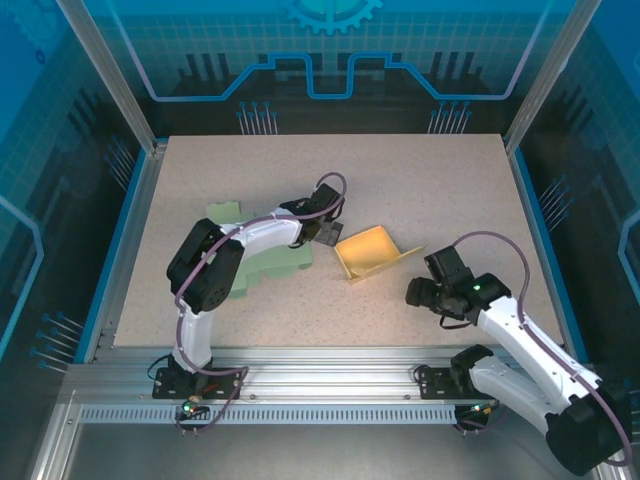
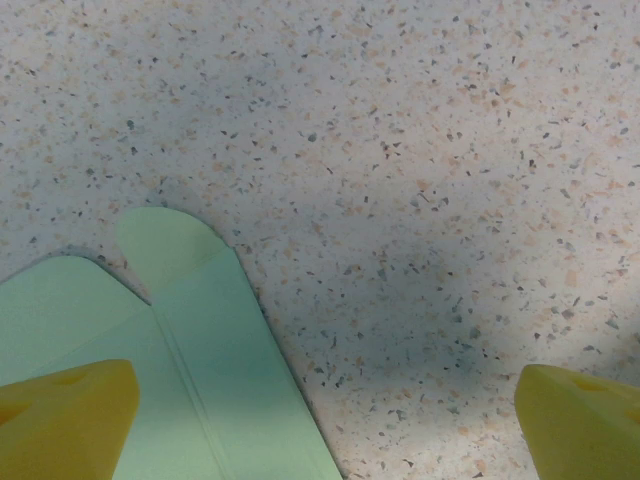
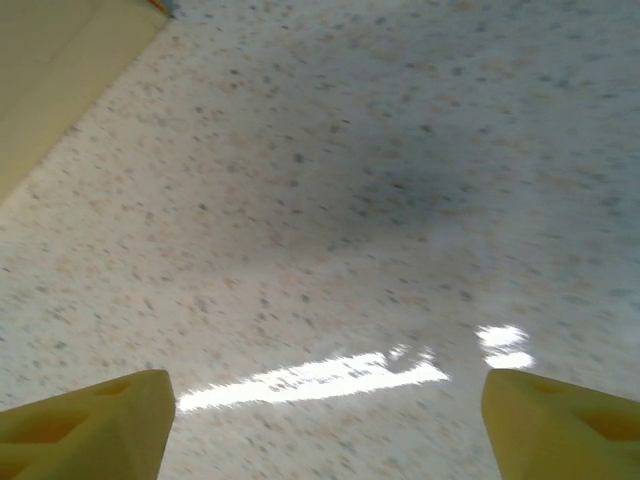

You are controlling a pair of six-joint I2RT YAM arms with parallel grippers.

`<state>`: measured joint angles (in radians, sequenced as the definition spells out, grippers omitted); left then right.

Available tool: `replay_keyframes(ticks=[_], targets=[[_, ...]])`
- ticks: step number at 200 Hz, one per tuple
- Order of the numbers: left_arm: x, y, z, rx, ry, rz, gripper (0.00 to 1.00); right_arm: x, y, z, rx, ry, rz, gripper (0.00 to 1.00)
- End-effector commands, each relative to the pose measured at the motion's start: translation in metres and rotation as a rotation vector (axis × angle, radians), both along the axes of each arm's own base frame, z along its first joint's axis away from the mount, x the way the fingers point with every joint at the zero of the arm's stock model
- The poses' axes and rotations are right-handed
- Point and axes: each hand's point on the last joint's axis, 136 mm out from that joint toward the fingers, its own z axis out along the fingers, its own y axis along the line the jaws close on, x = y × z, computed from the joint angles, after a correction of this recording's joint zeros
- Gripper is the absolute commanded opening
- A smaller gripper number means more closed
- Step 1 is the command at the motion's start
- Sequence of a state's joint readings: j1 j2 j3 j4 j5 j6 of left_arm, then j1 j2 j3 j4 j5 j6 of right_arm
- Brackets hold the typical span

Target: Fold the paper box

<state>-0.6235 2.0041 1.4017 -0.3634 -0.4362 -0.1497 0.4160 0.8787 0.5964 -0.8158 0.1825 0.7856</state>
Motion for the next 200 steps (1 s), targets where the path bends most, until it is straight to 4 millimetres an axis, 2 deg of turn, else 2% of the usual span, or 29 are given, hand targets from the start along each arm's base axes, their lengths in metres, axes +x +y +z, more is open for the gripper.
replay_keyframes(ticks=[1, 49, 85, 119, 156, 159, 165, 182, 200], targets=[[-0.007, -0.002, -0.011, -0.009, 0.058, -0.030, 0.95, 0.032, 0.022, 0.005, 0.140, -0.112, -0.014, 0.78], [-0.038, -0.018, -0.028, -0.112, 0.140, -0.066, 0.89, 0.061, 0.035, -0.008, 0.248, -0.118, -0.004, 0.76], [-0.066, -0.031, -0.032, -0.157, 0.170, -0.082, 0.88, 0.088, 0.034, -0.010, 0.243, -0.099, 0.000, 0.75], [-0.097, -0.056, -0.022, -0.255, 0.184, -0.112, 0.87, 0.122, 0.026, -0.004, 0.279, -0.104, 0.009, 0.75], [-0.127, -0.092, -0.014, -0.364, 0.197, -0.149, 0.87, 0.159, 0.028, -0.006, 0.310, -0.066, 0.052, 0.76], [-0.129, -0.095, -0.013, -0.372, 0.196, -0.152, 0.87, 0.167, 0.028, 0.000, 0.310, -0.081, 0.057, 0.76], [-0.131, -0.100, -0.011, -0.388, 0.193, -0.155, 0.87, 0.173, 0.027, 0.000, 0.304, -0.070, 0.062, 0.76], [-0.132, -0.102, -0.002, -0.418, 0.164, -0.137, 0.87, 0.186, 0.017, 0.002, 0.277, -0.045, 0.061, 0.72], [-0.128, -0.092, 0.016, -0.433, 0.097, -0.106, 0.87, 0.190, -0.004, 0.011, 0.233, -0.032, 0.032, 0.71]])
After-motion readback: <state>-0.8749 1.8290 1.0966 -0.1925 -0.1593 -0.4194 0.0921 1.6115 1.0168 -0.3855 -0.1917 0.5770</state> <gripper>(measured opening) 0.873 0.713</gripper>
